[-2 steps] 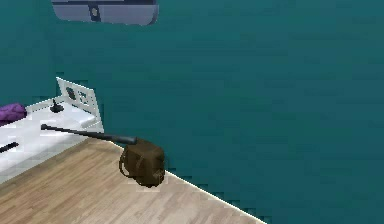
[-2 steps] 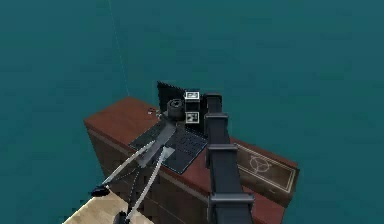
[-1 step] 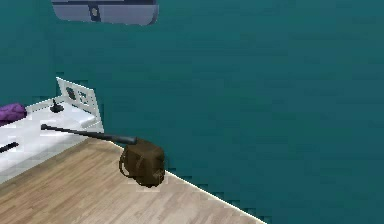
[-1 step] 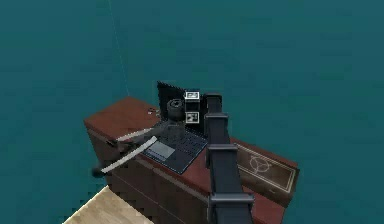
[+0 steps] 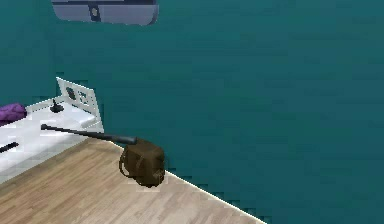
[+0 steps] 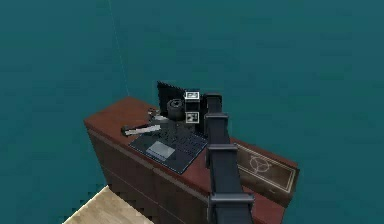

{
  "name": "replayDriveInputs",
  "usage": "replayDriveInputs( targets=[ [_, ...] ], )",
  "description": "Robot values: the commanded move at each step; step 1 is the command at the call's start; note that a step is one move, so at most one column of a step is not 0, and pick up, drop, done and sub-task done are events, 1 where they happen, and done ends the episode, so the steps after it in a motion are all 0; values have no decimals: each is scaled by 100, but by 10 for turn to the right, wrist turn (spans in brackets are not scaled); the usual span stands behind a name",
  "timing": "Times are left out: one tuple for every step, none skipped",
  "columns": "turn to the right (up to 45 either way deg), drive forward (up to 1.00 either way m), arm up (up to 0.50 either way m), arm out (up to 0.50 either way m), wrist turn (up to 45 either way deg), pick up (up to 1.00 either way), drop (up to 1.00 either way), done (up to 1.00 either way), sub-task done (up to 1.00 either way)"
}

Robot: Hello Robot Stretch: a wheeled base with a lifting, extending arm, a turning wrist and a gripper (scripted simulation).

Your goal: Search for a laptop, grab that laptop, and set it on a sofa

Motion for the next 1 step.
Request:
replayDriveInputs(
  targets=[
    [0, 0, 0, 0, 390, 0, 0, 0, 0]
  ],
)
